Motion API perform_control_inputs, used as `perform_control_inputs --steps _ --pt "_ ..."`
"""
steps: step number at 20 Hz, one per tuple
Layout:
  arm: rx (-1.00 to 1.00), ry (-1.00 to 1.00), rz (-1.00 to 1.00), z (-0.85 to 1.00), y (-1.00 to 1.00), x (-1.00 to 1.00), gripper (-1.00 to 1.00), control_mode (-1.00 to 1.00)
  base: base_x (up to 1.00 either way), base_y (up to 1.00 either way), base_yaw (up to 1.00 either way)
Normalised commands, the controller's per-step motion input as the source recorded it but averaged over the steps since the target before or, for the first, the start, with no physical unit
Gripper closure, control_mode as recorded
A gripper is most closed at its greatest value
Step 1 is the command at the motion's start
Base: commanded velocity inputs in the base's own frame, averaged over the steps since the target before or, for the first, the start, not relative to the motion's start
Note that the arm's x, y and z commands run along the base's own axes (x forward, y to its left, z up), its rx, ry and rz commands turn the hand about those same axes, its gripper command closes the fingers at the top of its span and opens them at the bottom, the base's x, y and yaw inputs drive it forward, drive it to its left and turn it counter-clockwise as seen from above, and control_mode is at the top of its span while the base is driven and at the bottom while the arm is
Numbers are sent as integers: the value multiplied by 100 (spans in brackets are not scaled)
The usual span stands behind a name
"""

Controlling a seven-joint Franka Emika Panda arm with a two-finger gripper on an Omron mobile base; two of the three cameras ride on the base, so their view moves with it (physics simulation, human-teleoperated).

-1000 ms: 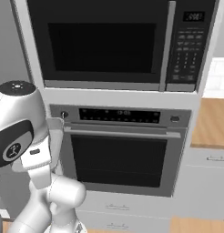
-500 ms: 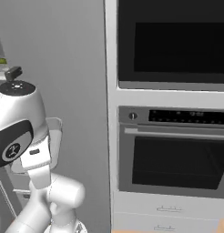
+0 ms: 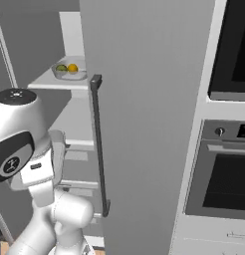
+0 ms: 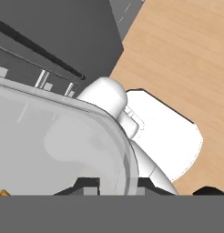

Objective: Take the meat container that has the shrimp and place it on the second highest rack of the freezer. Then take the vegetable container that has the lemon and lime and place it on the highest rack of the freezer.

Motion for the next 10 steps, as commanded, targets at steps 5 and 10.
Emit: perform_control_inputs --steps 5,10 --pt "0 0 0 0 0 0 100 100 30 47 26" --pt "0 3 3 0 8 7 100 -100 40 28 19"
